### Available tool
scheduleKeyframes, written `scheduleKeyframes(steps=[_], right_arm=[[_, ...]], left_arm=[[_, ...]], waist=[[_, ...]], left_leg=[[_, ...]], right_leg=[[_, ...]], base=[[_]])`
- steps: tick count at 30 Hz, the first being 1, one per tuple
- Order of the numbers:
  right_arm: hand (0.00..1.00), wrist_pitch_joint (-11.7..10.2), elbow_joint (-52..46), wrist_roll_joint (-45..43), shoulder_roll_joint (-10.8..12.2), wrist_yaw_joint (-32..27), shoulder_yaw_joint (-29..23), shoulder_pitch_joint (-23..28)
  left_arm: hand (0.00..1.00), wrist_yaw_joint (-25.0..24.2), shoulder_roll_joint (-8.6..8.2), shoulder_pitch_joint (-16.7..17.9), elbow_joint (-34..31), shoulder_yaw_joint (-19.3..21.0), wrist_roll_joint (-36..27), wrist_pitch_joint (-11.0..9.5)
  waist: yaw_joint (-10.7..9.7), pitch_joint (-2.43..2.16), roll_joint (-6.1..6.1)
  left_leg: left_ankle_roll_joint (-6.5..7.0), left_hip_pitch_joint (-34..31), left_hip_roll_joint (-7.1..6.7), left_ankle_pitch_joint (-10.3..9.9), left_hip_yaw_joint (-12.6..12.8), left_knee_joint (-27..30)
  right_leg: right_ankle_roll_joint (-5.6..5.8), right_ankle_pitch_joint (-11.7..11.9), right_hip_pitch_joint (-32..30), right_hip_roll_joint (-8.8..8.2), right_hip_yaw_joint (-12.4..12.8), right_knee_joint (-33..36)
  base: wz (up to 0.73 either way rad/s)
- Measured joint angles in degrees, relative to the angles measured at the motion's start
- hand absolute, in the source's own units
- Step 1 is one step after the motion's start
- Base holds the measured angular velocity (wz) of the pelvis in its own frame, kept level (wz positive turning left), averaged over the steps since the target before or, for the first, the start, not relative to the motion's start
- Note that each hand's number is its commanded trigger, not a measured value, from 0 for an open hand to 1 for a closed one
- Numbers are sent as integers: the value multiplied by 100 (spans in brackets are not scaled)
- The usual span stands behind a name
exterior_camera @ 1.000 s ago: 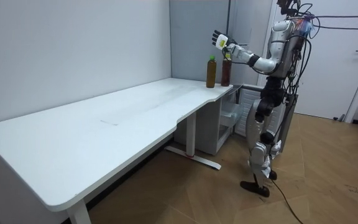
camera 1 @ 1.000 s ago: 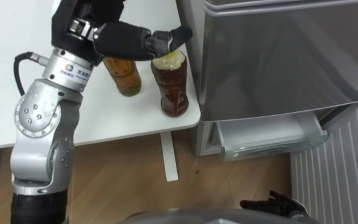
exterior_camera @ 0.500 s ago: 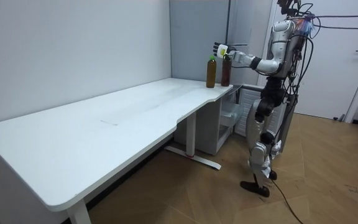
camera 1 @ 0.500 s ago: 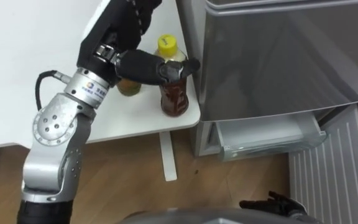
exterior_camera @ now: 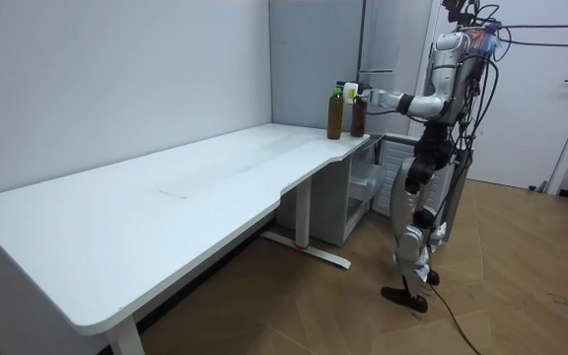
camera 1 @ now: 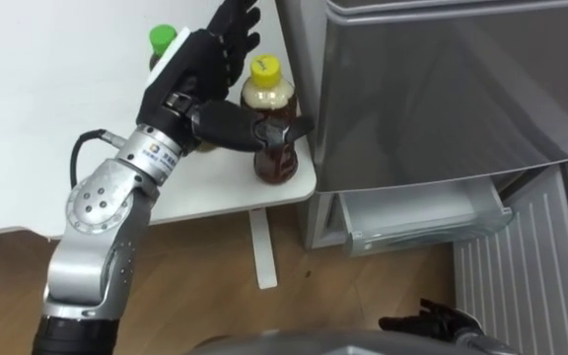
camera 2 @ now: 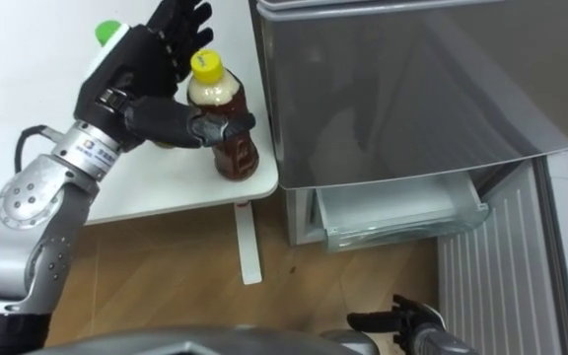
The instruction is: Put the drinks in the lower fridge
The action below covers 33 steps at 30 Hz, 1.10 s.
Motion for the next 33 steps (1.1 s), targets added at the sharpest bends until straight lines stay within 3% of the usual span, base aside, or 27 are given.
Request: scheduleKeyframes(steps=[33], right_arm=[[0,-7,-150,-2,-3,9,-37,58]], left_arm=[[0,55,-4,0,445,-161,-27,-2]], waist=[[-36,13,50]], left_leg=[[-1,-2,10,-2,59,-12]], right_leg=[[0,0,-12,9,25,-5]], base=[[0]])
